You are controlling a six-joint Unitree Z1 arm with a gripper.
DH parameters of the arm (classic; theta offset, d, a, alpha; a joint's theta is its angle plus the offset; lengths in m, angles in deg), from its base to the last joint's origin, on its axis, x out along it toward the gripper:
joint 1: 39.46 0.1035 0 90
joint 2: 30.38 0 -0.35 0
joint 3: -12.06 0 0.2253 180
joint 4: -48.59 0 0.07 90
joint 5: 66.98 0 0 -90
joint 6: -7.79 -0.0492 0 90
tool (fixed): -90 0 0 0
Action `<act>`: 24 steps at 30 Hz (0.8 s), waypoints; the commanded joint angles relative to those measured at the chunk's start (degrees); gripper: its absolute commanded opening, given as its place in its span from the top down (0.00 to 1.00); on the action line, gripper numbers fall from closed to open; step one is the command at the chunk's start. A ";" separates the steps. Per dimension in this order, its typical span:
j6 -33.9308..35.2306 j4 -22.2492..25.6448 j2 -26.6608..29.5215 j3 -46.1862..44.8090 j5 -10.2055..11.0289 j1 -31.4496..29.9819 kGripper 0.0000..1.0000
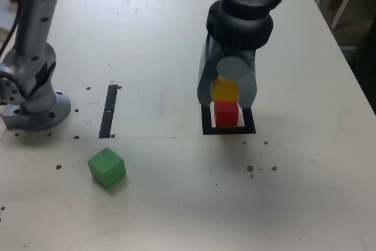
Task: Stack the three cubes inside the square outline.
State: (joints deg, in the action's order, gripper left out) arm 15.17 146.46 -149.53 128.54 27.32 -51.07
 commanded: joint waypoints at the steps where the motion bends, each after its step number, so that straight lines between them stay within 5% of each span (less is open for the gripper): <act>1: -0.24 -0.24 -0.58 0.52 -0.02 0.28 0.72; 17: -0.96 -2.07 -2.27 -0.91 -0.12 1.75 0.71; 19: -1.05 -2.15 -2.25 -1.04 -0.16 1.76 0.61; 24: -1.51 -2.40 -2.21 -1.34 -0.25 1.76 0.11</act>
State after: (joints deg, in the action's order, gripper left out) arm 13.82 144.14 -151.65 127.31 27.12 -49.43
